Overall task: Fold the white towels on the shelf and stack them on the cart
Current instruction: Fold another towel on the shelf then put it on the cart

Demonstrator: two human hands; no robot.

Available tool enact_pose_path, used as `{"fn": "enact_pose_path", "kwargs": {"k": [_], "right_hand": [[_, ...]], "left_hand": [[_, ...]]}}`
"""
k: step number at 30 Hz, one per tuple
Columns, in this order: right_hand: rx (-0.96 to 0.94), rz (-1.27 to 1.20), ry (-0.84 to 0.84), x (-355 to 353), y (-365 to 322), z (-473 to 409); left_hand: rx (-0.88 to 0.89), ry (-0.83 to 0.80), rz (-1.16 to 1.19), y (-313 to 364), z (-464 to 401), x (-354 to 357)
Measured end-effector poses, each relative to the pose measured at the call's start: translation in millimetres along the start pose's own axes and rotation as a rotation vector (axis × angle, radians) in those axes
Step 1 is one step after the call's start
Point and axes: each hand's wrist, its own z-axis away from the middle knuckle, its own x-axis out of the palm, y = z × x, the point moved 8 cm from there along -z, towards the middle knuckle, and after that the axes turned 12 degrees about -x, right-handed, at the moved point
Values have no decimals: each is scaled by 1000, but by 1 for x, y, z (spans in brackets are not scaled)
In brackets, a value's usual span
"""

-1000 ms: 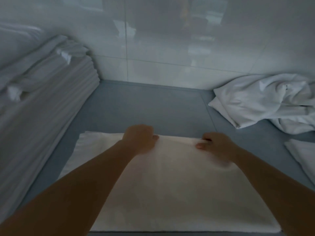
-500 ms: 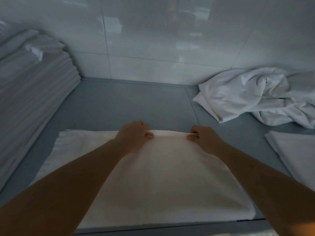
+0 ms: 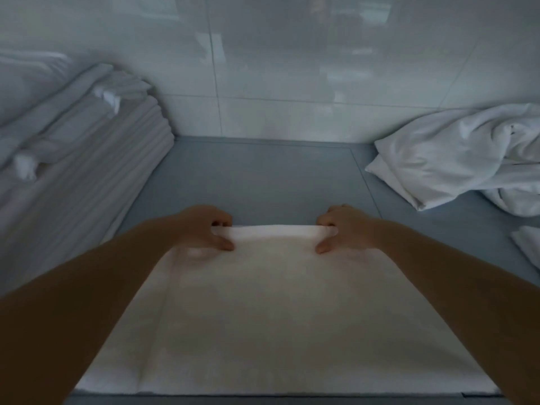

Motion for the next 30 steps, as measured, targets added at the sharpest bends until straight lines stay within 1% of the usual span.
{"fn": "enact_pose_path", "kwargs": {"k": [4,7,9,11,15,17,18,20,22,26,29,30], "right_hand": [[-35,-45,-1,-1,-1,1],[-44,-58,47,-2,1,13],[-40,-35,99,-2,0,23],[-32,47,140,3,-5,33],[-42,146,348,1,-29,65],[-117,208,438,-2,-50,86],[-156,234,459,-4,-61,97],[-185,242,449,-6,-77,116],[-137,202,451,-15,-88,139],[-15,95,532,-44,-118,189],[14,75,495,-69,-144,220],[12,88,499,-83,-154,232]], "left_hand": [[-10,70,-38,-2,4,-1],[-24,102,-47,-12,14,-3],[-17,83,-96,-15,22,0],[-8,79,-142,-16,34,5],[14,215,-100,-13,74,-1],[49,304,-34,-11,102,-13],[76,344,-2,-10,116,-20],[135,374,46,-4,145,-32],[159,369,72,5,173,-42],[144,413,155,21,226,-68],[146,454,169,36,264,-99],[163,490,159,41,275,-113]]}}
